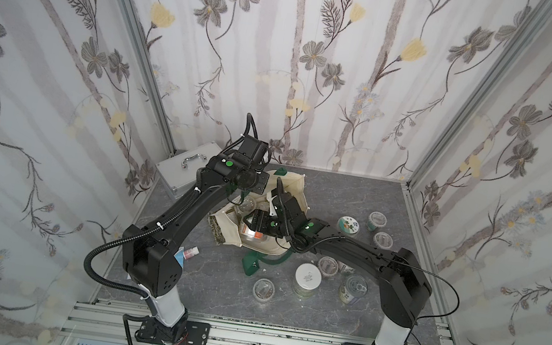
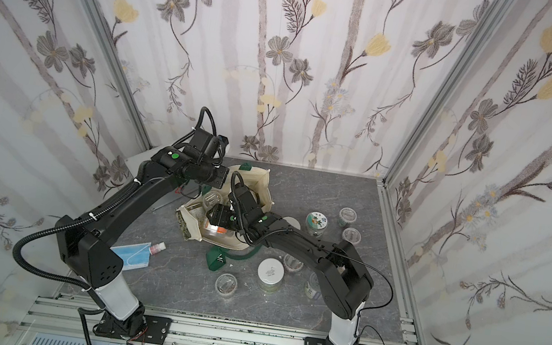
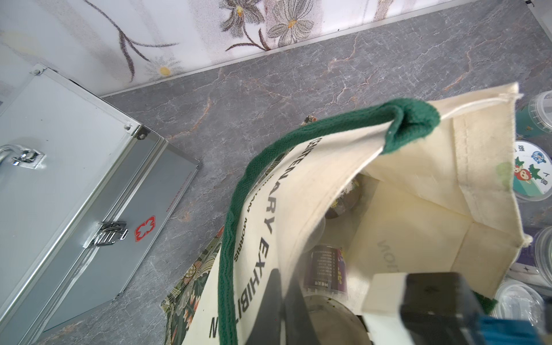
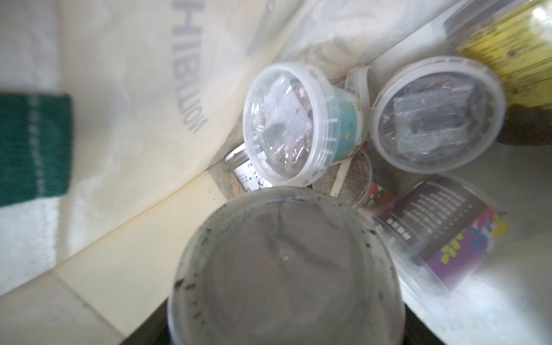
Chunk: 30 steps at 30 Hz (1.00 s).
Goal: Take out the seed jars from the canvas bag
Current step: Pick up the seed jar from the canvas bag, then place the seed jar at the center of the board.
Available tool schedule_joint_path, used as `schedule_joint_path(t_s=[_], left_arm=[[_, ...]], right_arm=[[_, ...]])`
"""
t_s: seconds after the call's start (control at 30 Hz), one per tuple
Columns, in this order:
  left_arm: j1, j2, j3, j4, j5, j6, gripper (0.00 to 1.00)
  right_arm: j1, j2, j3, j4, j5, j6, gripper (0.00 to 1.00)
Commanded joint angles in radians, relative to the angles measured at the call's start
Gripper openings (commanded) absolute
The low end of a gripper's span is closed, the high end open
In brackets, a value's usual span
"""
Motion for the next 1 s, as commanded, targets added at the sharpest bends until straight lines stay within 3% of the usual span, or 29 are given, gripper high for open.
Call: schedule_joint_path(t_s=[0.0,0.6,0.73,0.97], left_arm=[[0.001,-0.008,-0.002,0.036,-0.009,0.009,0.00],[0.034,0.020,0.005,0.028,-0.076,-0.038,0.00],[0.093,0.043,0.024,0.011,-0.077,-0.104,0.16],[0.121,0.012,0.027,0.012,-0.051,-0.133,0.76]], right_arm=[[-0.015,-0.055,-0.043,0.148,0.005,0.032,0.71],[-0.116,-0.290,-0.281,0.404,-0.128,0.175,0.71],[-0.120,-0.340,-0.310,0.412,-0.139,0.190,0.71],[-0.194,-0.440,-0.375,0.443,-0.148,0.221,0.71]])
